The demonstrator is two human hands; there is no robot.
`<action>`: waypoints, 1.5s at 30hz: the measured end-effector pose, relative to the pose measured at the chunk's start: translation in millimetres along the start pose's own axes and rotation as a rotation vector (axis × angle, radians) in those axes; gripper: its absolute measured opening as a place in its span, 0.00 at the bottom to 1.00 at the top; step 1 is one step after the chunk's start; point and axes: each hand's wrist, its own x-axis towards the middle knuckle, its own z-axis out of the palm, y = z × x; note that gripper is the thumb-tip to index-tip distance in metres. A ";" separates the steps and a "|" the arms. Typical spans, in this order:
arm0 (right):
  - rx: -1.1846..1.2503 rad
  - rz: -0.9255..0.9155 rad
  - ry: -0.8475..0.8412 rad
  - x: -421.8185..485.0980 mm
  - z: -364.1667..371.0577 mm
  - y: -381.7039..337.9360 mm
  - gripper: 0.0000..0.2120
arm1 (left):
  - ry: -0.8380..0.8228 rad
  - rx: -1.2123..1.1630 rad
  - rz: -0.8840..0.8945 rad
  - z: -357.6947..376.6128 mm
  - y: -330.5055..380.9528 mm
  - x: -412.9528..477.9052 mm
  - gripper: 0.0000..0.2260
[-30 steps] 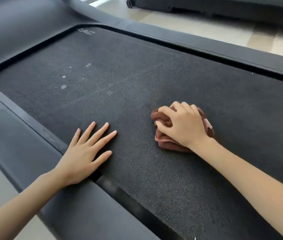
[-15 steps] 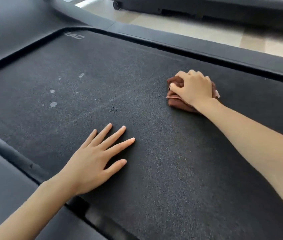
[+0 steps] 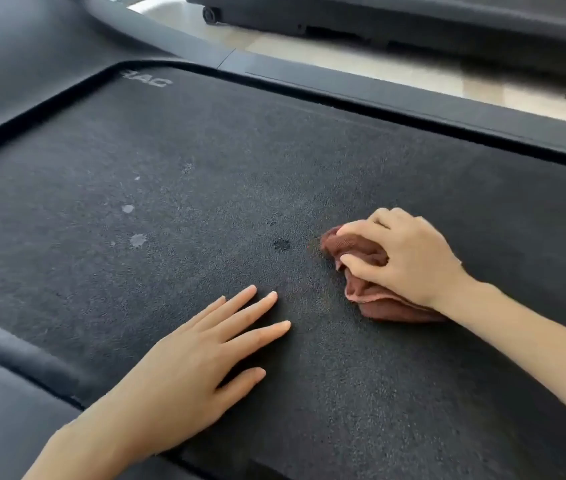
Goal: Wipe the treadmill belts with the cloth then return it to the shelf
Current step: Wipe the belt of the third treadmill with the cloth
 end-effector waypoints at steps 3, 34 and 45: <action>-0.122 0.331 0.018 21.6 -5.2 40.2 0.19 | 0.018 -0.017 -0.022 -8.4 -26.8 -26.2 0.22; -0.093 -0.034 -0.001 -63.3 0.4 -152.6 0.16 | 0.155 -0.165 -0.088 -6.6 -93.3 -86.0 0.23; -0.178 0.573 0.135 145.5 63.9 -93.3 0.18 | 0.186 -0.205 -0.115 -8.9 -92.5 -87.6 0.22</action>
